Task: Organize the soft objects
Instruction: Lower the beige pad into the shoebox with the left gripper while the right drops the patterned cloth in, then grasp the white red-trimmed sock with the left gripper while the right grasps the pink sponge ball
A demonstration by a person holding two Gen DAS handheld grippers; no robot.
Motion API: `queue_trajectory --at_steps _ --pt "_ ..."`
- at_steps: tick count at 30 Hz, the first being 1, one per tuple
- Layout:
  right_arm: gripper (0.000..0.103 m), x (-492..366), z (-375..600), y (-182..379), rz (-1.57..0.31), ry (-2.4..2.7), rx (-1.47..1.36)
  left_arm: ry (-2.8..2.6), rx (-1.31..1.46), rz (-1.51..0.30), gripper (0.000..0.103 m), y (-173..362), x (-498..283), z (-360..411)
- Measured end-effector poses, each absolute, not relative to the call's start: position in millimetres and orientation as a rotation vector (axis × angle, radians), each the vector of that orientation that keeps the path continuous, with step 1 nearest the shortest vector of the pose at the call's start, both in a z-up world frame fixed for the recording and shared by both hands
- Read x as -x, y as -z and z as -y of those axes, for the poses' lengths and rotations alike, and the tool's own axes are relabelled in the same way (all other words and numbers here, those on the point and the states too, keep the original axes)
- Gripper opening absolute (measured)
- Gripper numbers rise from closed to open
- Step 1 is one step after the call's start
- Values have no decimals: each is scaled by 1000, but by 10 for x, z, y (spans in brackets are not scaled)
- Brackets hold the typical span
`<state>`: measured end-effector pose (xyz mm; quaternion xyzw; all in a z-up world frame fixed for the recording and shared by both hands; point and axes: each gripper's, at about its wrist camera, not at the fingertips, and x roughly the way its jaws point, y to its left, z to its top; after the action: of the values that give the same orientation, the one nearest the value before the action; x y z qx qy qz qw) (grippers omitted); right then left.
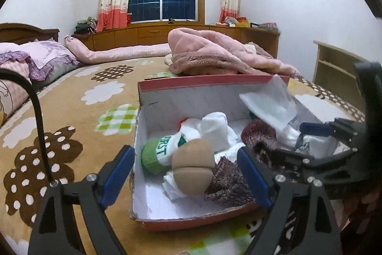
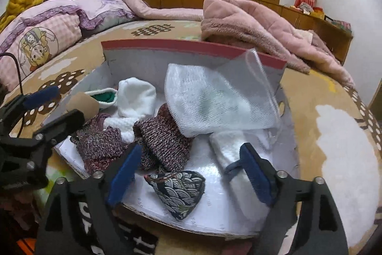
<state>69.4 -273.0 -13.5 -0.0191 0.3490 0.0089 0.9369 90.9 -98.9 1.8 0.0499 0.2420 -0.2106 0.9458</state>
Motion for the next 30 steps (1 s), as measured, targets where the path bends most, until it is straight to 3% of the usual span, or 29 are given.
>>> queue_trajectory --at_steps 30 --pt "87 -367 2901 -74 -647 1 21 490 -95 -552 91 -80 -651 738"
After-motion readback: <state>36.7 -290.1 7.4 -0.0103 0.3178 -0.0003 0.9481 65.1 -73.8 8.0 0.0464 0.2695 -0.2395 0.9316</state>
